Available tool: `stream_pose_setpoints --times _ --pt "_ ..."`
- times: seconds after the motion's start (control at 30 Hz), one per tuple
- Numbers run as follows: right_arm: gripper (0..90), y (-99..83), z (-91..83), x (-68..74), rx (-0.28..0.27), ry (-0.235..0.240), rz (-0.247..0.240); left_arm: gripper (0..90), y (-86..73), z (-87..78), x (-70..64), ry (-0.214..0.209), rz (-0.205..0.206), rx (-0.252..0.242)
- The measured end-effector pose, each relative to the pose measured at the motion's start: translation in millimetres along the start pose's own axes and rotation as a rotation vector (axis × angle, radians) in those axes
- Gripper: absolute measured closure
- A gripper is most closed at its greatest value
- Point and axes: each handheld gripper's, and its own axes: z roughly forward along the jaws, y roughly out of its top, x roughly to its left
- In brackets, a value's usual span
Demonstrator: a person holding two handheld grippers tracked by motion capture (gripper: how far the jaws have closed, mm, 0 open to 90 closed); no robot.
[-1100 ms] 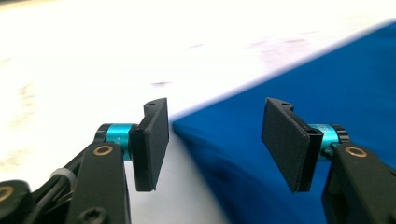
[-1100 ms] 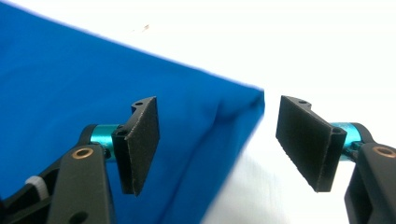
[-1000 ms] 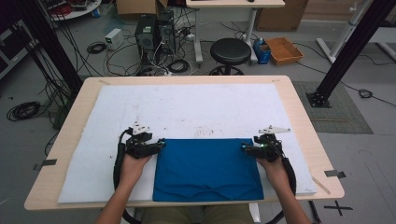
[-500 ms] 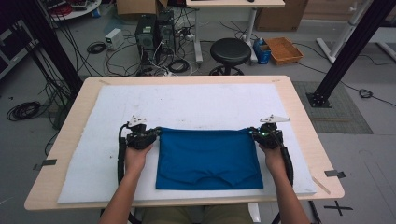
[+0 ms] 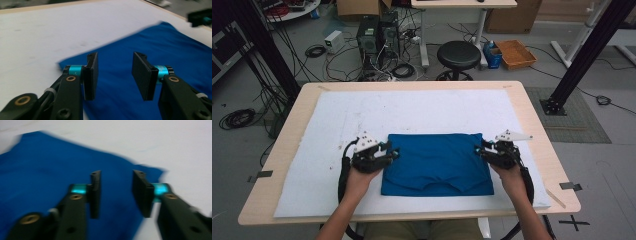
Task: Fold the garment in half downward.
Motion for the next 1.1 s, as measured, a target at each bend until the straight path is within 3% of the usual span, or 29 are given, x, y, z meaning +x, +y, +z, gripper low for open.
stream_pose_setpoints --times 0.07,0.1,0.17,0.2,0.3,0.4,0.5,0.63,0.7,0.77,0.8,0.87,0.93,1.0,1.1 --pt "74.5 -5.7 -7.2 18.5 0.036 0.124 -0.061 58.2 -6.4 -1.0 -14.5 -0.072 0.055 0.033" --pt "75.1 -8.8 -9.1 28.9 0.059 0.174 -0.092 59.7 -9.3 -1.5 -19.8 -0.09 0.073 0.038" --pt "75.0 -14.8 -8.9 49.0 0.081 0.3 -0.142 59.9 -12.0 -2.3 -23.1 -0.105 0.074 0.048" --pt "74.9 -17.1 -7.1 59.1 0.088 0.334 -0.163 59.9 -12.6 -2.6 -22.7 -0.102 0.065 0.043" --pt "74.5 -17.8 4.9 82.4 0.117 0.377 -0.214 59.9 -14.2 -5.6 -16.2 -0.085 0.028 0.03" --pt "78.6 -18.1 20.7 95.8 0.178 0.34 -0.271 59.9 -16.1 -10.5 -9.6 -0.07 0.002 0.023" --pt "89.6 -20.4 28.1 97.9 0.223 0.356 -0.274 59.8 -16.3 -14.4 -5.4 -0.062 -0.019 0.007" --pt "90.0 -23.4 23.3 99.3 0.23 0.434 -0.32 59.9 -15.5 -15.9 -3.8 -0.064 -0.024 0.001" --pt "89.4 -25.4 20.6 97.8 0.249 0.478 -0.318 59.8 -15.3 -16.0 -5.9 -0.07 -0.021 0.005" --pt "78.3 -26.6 17.7 93.6 0.27 0.509 -0.289 59.4 -15.1 -15.5 -9.4 -0.087 -0.013 0.013" --pt "71.6 -26.5 14.8 90.5 0.258 0.5 -0.274 59.1 -15.0 -15.3 -11.1 -0.095 -0.007 0.023" --pt "68.8 -24.7 5.5 80.5 0.213 0.475 -0.22 58.9 -15.1 -14.5 -15.2 -0.106 0.005 0.041" --pt "74.4 -23.0 -5.8 67.6 0.173 0.398 -0.172 58.9 -15.4 -14.6 -17.3 -0.094 0.01 0.049" --pt "81.1 -24.8 -15.9 56.6 0.167 0.302 -0.134 58.9 -15.9 -16.2 -15.6 -0.071 -0.002 0.053" --pt "83.6 -35.8 -22.6 51.7 0.224 0.227 -0.179 58.9 -19.3 -21.1 -9.0 -0.037 -0.03 0.047"
